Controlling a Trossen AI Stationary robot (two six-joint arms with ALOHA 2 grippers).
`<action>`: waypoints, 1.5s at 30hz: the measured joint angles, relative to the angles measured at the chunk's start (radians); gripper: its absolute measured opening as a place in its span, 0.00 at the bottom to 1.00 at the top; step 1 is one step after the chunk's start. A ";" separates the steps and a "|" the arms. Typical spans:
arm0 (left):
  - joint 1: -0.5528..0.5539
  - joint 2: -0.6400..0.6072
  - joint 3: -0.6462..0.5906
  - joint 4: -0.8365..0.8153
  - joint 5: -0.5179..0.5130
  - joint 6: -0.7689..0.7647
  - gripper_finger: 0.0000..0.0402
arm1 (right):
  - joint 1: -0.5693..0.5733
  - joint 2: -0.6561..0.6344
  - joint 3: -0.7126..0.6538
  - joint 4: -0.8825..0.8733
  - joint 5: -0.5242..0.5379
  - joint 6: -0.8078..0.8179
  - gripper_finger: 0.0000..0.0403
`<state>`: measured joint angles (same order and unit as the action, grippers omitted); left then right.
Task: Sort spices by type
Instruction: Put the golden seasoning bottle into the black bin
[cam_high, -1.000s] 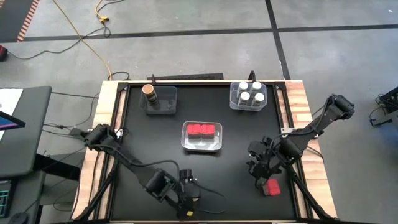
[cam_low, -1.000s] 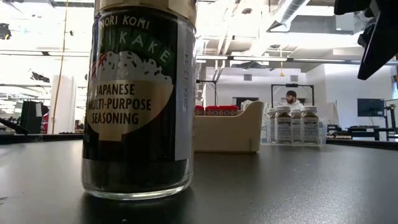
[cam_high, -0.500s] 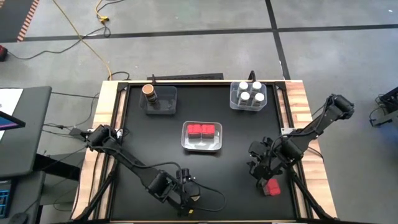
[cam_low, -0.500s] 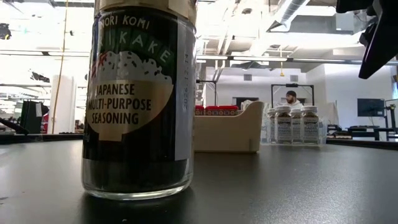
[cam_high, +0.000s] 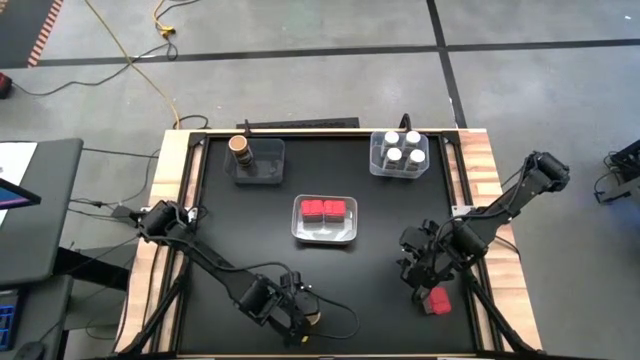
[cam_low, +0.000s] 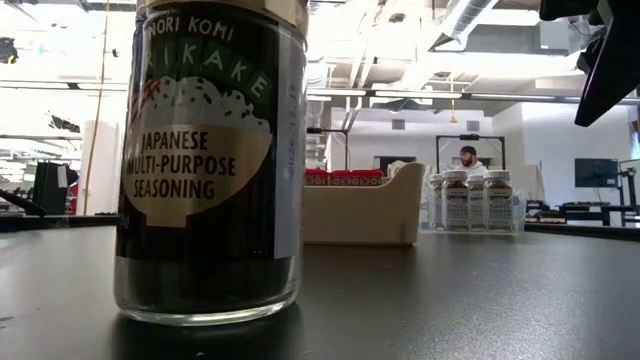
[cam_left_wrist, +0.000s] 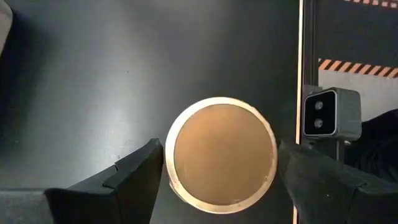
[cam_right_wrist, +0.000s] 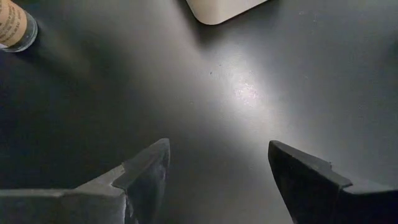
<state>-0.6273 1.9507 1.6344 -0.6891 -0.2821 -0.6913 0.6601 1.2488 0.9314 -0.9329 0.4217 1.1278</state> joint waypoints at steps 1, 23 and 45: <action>0.000 -0.001 0.000 -0.001 0.000 0.007 0.74 | 0.000 0.000 0.000 0.000 0.000 0.000 0.75; 0.000 0.000 -0.073 0.060 -0.011 0.015 0.74 | 0.000 0.000 0.000 0.004 0.000 0.008 0.75; 0.017 -0.010 -0.075 0.045 -0.040 0.094 0.67 | 0.000 0.000 0.000 0.017 0.000 0.008 0.75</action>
<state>-0.6105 1.9412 1.5596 -0.6437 -0.3221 -0.5974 0.6598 1.2488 0.9314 -0.9162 0.4217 1.1358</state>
